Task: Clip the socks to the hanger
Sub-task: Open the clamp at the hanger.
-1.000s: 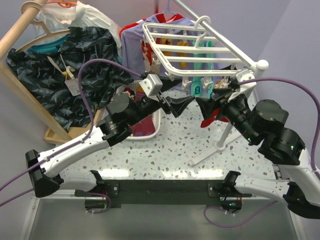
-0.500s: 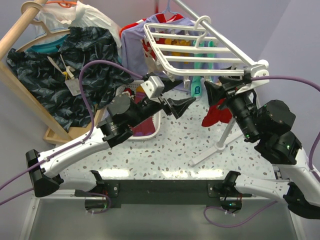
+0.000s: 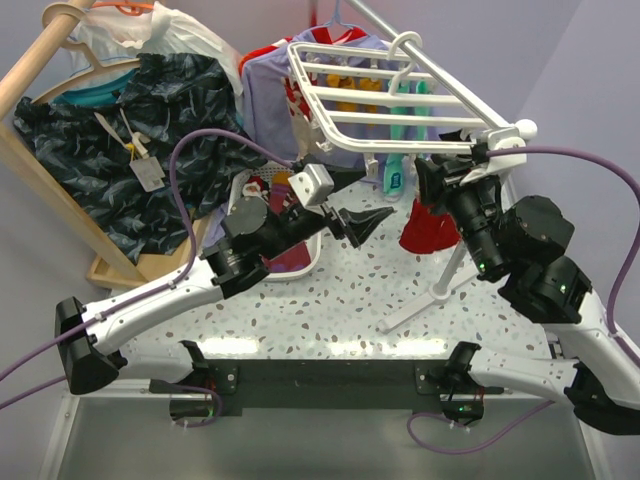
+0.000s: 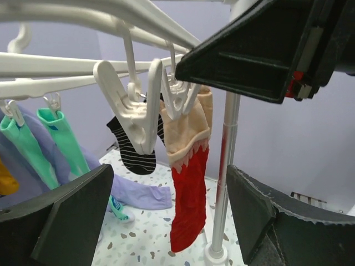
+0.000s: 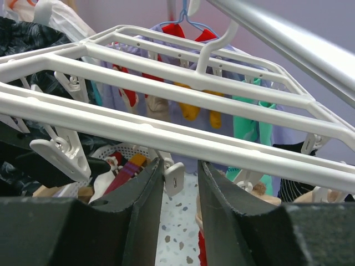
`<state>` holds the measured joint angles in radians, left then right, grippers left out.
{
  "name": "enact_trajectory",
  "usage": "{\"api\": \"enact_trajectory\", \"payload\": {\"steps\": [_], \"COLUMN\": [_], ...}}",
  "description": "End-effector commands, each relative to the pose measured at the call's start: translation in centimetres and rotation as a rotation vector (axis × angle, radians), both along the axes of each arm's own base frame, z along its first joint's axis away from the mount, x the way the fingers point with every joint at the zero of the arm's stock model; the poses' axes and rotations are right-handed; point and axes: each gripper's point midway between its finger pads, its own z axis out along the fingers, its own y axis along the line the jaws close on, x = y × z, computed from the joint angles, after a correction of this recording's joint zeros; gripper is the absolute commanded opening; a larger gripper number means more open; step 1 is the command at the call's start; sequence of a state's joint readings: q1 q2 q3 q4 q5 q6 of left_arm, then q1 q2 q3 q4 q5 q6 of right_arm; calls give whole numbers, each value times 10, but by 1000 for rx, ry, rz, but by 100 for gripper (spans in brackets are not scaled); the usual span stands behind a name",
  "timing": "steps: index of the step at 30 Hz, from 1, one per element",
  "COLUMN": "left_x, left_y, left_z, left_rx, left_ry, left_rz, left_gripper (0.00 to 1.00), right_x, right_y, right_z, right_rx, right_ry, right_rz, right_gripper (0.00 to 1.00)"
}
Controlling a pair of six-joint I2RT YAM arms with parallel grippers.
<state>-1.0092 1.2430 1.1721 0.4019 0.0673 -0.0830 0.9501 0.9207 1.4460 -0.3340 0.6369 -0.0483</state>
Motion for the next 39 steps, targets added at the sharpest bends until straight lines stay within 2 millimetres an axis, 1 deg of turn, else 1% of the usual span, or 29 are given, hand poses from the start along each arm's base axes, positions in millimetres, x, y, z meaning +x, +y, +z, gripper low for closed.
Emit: {"api": "enact_trajectory", "payload": {"steps": [1,2,4,7,9,12,13,16,18,19,20,22,23,25,27,28,30,31,32,34,35,37,39], "left_x": [-15,-16,-22,-30,-31,-27,-26,-20,-14,-10,-7,-3,-2,2,6,6,10,11,12,13,13,13,13], "left_y": [4,4,0,-4,-8,-11,-11,-15,-21,-25,-25,-29,-29,-32,-31,-32,-30,-30,-29,-30,-31,-34,-36], "left_z": [19,21,17,13,11,10,11,16,16,13,18,17,22,24,30,33,39,42,45,51,54,59,60], "left_rx": [-64,-75,-67,-65,-61,-69,-74,-90,-79,-70,-74,-70,-73,-73,-73,-84,-96,-108,-117,-135,-140,-150,-154], "left_ry": [-98,-115,-140,-183,-202,-208,-210,-250,-268,-266,-282,-296,-315,-340,-386,-406,-430,-442,-452,-462,-466,-469,-468], "left_rz": [-46,-49,-85,-132,-143,-132,-127,-107,-90,-84,-69,-58,-48,-34,-4,6,37,46,56,57,53,46,40], "left_gripper": [88,89,90,91,93,93,93,93,93,93,92,91,90,87,83,83,82,82,80,78,77,74,73], "right_x": [0,0,0,1,0,-3,-3,-6,-6,-8,-9,-10,-11,-13,-14,-14,-14,-15,-13,-14,-12,-12,-11], "right_y": [-12,-12,-14,-16,-18,-17,-17,-18,-16,-16,-16,-16,-16,-16,-15,-14,-12,-13,-8,-6,-2,1,5], "right_z": [11,11,12,10,12,15,16,21,20,23,22,24,22,27,26,30,26,30,24,26,21,21,16], "right_rx": [41,38,39,33,30,33,34,41,35,47,41,50,42,61,49,77,58,70,48,53,39,41,29], "right_ry": [-32,-31,-32,-26,-31,-41,-43,-49,-41,-40,-32,-24,-12,-7,5,13,40,41,59,66,81,91,108], "right_rz": [-49,-51,-57,-74,-76,-55,-51,-42,-30,-22,-15,-9,-5,4,10,17,18,22,25,40,42,52,61], "right_gripper": [31,28,25,24,22,16,11,3,0,0,0,0,0,0,0,0,0,0,0,0,0,0,0]}}
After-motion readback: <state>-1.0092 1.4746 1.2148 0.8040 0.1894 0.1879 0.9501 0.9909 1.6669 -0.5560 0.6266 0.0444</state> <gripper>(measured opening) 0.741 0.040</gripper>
